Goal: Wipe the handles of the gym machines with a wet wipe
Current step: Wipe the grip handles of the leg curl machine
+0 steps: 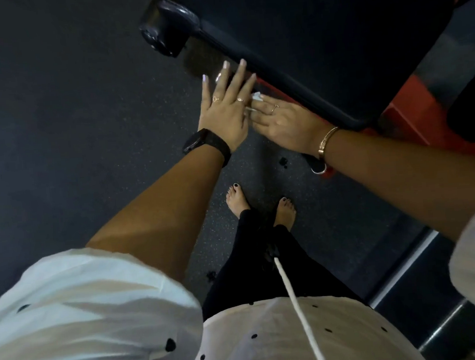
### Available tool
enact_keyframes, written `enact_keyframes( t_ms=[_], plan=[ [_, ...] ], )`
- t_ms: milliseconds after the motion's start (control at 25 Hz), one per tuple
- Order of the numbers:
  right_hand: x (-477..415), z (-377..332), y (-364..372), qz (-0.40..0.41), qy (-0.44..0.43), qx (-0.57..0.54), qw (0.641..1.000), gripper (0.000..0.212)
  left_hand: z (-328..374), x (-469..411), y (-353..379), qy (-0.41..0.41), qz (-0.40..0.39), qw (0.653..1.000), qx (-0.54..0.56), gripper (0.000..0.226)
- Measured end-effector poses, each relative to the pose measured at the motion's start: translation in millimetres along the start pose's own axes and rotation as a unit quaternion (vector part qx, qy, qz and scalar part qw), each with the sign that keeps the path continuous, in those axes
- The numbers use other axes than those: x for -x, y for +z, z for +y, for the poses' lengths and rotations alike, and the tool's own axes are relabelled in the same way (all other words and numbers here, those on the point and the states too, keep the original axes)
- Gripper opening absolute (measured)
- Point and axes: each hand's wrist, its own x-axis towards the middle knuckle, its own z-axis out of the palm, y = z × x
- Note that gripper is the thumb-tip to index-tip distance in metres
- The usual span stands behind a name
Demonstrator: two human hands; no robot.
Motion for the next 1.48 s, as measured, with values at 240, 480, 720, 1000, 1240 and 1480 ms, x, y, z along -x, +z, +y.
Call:
enact_keyframes(
  t_ms=[240,480,720,1000,1240,1480],
  plan=[
    [69.1,-15.8,12.3,0.016,-0.040,-0.010,0.999,0.031,21.5,-6.5,3.1,0.010,-0.101,0.972,-0.213,0.076],
    [46.5,-14.9,15.6,0.006,-0.018,0.008,1.000,0.032,33.7,0.7,5.8,0.069,-0.114,0.965,-0.226,0.072],
    [83.8,-27.6,24.0,0.068,-0.008,-0.071,0.995,0.022,49.2,-4.0,2.0,0.038,-0.221,0.960,-0.167,0.085],
    [96.2,-41.5,24.7,0.048,0.066,-0.101,0.992,0.039,52.1,-15.1,-5.6,0.023,-0.281,0.951,-0.130,0.084],
    [145.3,-65.7,21.9,0.103,0.186,-0.236,0.948,0.049,53.8,-11.3,5.1,0.003,-0.255,0.959,-0.123,0.093],
    [73.4,-44.6,13.7,0.136,0.291,-0.269,0.908,0.063,58.5,-10.3,10.2,-0.021,-0.243,0.960,-0.139,0.094]
  ],
)
